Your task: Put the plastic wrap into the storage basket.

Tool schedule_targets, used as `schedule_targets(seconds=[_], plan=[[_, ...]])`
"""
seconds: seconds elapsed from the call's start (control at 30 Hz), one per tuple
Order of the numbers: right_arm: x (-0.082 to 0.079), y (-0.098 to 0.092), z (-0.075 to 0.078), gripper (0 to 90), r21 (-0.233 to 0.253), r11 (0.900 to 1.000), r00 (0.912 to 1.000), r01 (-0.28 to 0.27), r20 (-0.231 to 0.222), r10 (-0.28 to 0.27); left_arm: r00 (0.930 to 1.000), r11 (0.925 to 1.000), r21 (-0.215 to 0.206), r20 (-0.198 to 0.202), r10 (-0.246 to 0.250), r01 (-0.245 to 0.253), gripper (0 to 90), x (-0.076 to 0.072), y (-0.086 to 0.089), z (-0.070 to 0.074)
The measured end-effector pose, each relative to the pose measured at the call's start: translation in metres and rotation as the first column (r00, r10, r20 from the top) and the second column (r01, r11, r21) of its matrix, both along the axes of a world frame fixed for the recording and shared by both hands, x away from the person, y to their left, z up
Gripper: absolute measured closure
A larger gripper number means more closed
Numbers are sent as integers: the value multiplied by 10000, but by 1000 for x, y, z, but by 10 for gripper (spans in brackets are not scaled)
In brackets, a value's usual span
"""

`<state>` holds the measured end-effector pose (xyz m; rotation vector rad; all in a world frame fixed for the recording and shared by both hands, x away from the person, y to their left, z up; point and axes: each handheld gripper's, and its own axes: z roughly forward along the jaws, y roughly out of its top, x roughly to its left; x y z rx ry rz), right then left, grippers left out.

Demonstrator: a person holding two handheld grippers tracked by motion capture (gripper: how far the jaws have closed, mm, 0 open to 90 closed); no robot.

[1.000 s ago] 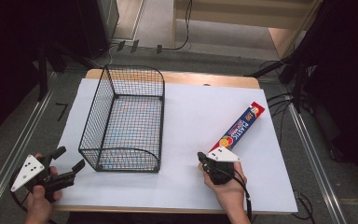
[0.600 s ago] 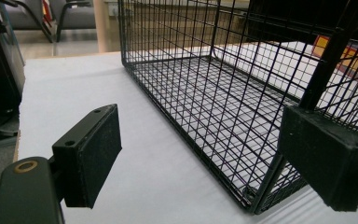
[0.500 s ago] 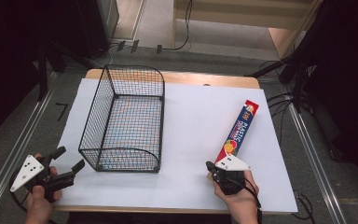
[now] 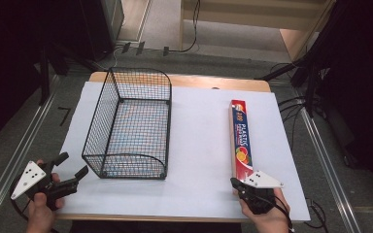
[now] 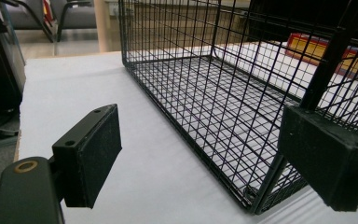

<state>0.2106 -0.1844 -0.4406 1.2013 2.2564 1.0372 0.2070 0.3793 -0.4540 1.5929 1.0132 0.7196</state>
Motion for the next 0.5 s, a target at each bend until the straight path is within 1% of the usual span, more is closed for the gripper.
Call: schedule_targets(seconds=[0.07, 0.17, 0.2, 0.23, 0.27, 0.3, 0.33, 0.4, 0.43, 0.47, 0.5], plan=[[-2, -5, 0, 900, -28, 9999, 9999, 107, -9, -107, 10000, 10000, 5, -2, 0, 0, 136, 0, 0, 0], [-3, -11, -1, 900, -239, 9993, 9996, 291, -46, -292, 10000, 10000, -50, 7, 23, -23, 136, 0, 0, 0], [-3, -13, -2, 900, -377, 9986, 9993, 371, -80, -374, 10000, 10000, -45, 9, 15, -15, 136, 0, 0, 0], [-2, -15, -5, 900, -601, 9971, 9986, 463, -219, -477, 10000, 10000, -42, 11, 9, -9, 136, 0, 0, 0], [-2, -16, -8, 900, -725, 9962, 9987, 478, -168, -491, 10000, 10000, -29, 12, 7, -7, 136, 0, 0, 0], [-3, -18, -8, 900, -417, 9980, 9988, 467, -151, -474, 10000, 10000, -41, -3, 1, -1, 136, 1, 0, 0], [-4, -20, -7, 900, -306, 9987, 9990, 396, -196, -402, 10000, 10000, -49, 0, 8, -8, 136, 1, 0, 0], [-6, -22, -4, 900, 168, 9997, 9998, 156, -91, -154, 10000, 10000, -9, -16, 13, -13, 136, 1, 0, 0], [-6, -23, -3, 882, 362, 9993, 9998, 133, -161, -127, 10000, 10000, -12, -31, 4, -4, 136, 1, 0, 0], [-5, -25, -4, 761, 620, 9980, 9996, 125, -276, -108, 10000, 10000, 14, -33, -3, 3, 136, 1, 0, 0], [-3, -26, -4, 746, 1020, 9947, 9991, 125, -421, -82, 10000, 10000, 9, -42, 5, -5, 136, 1, -1, 0]])
